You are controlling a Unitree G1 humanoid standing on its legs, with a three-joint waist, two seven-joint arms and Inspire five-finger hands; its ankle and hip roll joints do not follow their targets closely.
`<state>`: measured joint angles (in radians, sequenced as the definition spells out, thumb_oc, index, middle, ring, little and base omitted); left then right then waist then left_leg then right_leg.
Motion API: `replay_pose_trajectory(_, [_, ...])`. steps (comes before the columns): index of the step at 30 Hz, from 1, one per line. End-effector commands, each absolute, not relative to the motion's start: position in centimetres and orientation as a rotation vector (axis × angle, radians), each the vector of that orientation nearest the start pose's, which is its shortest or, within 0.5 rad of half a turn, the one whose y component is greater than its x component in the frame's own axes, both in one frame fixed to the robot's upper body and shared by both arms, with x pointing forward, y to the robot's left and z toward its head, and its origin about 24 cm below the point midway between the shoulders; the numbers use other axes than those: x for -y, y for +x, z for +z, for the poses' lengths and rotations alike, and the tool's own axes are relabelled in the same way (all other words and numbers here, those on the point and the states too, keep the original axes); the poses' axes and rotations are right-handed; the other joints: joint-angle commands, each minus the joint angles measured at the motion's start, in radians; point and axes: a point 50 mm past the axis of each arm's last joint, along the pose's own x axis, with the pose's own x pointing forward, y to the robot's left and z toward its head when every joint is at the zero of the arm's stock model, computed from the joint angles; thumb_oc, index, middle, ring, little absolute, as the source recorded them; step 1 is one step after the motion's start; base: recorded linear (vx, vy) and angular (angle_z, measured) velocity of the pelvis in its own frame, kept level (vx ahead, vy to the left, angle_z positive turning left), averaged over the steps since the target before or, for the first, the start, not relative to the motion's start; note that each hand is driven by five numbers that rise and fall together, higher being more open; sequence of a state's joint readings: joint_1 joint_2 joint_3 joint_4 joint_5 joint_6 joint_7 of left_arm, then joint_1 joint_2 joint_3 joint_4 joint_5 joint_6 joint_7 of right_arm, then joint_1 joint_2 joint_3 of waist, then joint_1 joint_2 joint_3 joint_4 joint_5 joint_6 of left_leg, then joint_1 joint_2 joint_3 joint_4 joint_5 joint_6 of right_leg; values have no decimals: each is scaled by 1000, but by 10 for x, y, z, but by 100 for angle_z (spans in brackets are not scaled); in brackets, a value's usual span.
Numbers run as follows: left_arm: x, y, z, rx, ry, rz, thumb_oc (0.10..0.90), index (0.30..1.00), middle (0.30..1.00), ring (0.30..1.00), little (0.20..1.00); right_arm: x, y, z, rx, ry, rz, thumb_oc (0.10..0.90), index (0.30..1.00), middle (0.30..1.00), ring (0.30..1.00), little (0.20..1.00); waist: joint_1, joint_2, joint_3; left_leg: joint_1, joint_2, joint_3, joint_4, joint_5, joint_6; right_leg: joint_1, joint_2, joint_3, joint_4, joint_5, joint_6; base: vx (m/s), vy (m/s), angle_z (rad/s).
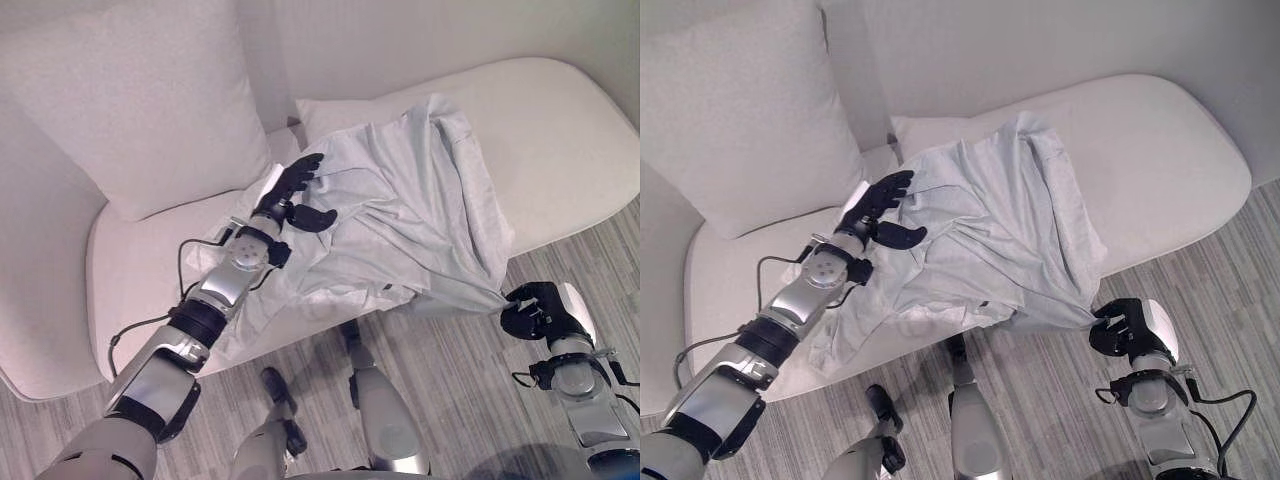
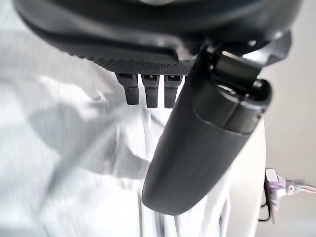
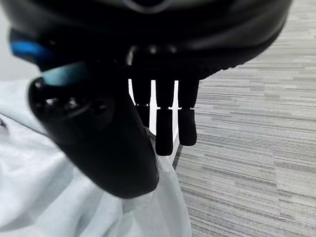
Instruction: Hang the clothes on the sofa on the clothes rack.
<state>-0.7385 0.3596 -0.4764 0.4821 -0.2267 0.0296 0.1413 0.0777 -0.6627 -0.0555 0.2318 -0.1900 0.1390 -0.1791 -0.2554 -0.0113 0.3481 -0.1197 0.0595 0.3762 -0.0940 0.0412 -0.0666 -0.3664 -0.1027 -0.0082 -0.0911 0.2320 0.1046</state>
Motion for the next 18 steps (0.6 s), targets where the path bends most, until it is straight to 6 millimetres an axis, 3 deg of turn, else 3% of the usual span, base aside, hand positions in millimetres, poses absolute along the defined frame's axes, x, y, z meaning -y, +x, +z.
replay_pose_trajectory(1, [-90, 383, 182, 330, 406, -253, 800, 900, 900, 900, 900, 344, 223, 59, -249, -937, -436, 400, 300, 300, 300, 300, -3, -45, -42, 5, 6, -105, 7, -63, -5, 86, -30, -48, 4, -59, 104, 18, -46, 1])
replay_pose_trajectory(4, [-79, 385, 183, 332, 443, -281, 800, 900, 900, 900, 900, 339, 222, 56, -243, -931, -405, 400, 300, 300, 300, 300, -22, -48, -48, -1, 10, -97, 7, -61, -9, 76, -25, -43, 4, -57, 107, 23, -67, 1])
replay_pose_trajectory(13, [-91, 390, 185, 322, 498, -246, 800, 900, 900, 900, 900, 333, 219, 52, -236, -909, -383, 400, 300, 300, 300, 300, -46, -47, -37, -4, 20, -77, 7, -58, -16, 60, -14, -24, 4, -54, 104, 6, -23, -3])
replay_pose_trajectory(18, [-82, 384, 166, 273, 402, -259, 800, 900, 900, 900, 900, 334, 215, 49, -248, -891, -403, 400, 300, 300, 300, 300, -43, -40, -19, 1, 25, -78, 7, -55, -20, 65, -9, -26, 4, -62, 98, 0, -51, -2])
